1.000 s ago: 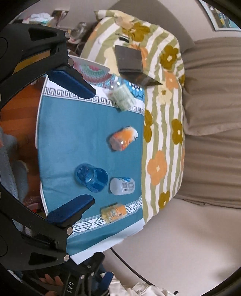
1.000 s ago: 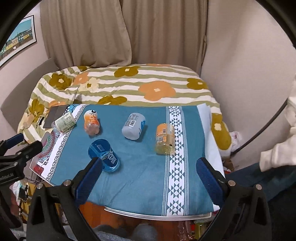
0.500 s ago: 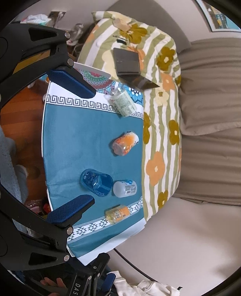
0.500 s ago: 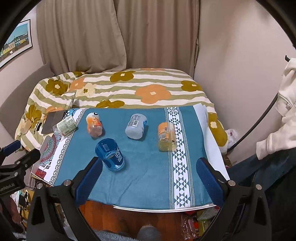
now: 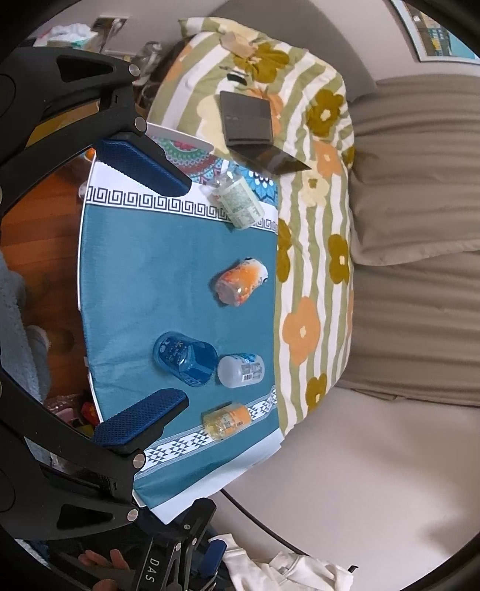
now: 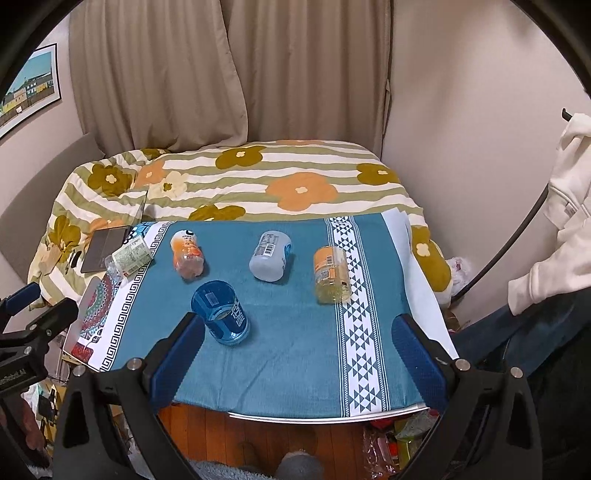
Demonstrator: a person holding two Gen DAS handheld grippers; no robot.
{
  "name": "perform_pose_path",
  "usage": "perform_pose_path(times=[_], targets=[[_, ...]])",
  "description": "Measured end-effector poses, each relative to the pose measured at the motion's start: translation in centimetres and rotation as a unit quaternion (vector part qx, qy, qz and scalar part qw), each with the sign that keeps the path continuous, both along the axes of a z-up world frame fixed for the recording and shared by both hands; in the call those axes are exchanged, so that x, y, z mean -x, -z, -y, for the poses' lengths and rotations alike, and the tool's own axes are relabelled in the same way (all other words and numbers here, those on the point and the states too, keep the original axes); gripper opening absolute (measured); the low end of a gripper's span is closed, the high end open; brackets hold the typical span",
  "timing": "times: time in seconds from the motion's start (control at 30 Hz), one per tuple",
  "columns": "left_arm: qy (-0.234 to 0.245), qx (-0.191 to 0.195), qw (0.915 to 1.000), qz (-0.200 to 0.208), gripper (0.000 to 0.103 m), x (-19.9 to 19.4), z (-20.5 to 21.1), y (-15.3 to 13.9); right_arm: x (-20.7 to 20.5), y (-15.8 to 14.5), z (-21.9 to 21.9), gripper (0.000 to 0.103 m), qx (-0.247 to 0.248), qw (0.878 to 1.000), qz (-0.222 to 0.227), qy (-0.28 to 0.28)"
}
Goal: Flip cup upright
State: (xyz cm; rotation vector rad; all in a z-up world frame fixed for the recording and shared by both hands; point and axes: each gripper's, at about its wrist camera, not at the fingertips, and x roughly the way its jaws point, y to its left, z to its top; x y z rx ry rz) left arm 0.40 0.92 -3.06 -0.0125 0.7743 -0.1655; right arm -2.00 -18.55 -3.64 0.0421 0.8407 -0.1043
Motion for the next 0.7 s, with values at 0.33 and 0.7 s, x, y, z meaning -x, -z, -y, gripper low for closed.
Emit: perform_pose_path(times=[0.33,0.7], targets=[[0.002,0.006,1.0000,0.005,0.103,-0.25,0.26,-0.23,-0.35,-0.02,0.43,0.101,-0.002,1.000,-0.001,0.004],[0.003,0.007,0.9999,0.008,0.103,-0.82,0.53,-0.43,-0.52,0.08,0.83,0.101,-0.004,1.000,0.000,0.005]])
